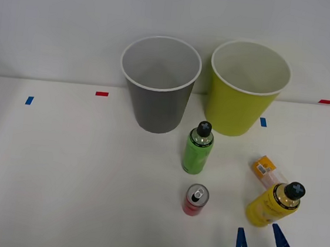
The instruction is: Put cans in the gray bin, plastic bottles in the light green bin
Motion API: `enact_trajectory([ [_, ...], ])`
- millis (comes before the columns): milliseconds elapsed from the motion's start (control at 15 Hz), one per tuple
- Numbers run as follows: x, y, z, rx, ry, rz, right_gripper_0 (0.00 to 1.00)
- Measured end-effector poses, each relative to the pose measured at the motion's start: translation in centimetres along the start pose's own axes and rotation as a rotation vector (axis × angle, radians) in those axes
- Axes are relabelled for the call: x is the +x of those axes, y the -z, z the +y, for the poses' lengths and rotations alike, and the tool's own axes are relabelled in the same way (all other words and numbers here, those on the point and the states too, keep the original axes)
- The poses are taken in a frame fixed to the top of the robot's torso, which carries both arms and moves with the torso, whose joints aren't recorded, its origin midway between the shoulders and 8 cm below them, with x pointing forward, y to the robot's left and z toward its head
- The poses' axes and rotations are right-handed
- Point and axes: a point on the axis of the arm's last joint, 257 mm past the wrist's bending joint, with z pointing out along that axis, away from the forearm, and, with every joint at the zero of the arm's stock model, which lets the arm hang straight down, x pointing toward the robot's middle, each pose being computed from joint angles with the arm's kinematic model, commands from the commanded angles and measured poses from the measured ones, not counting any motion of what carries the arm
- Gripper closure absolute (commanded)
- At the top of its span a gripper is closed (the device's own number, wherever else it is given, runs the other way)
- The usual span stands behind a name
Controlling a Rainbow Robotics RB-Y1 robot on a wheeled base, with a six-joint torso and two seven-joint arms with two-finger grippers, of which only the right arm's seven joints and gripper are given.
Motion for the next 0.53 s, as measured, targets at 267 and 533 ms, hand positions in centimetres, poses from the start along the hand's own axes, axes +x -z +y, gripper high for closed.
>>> enact_trajectory([
  [267,-1.0,-1.7,-0.8,0.061,0.057,0.117,0.16],
  [533,-2.3,-0.9,-3.7,0.175,0.195,0.102,0.0],
])
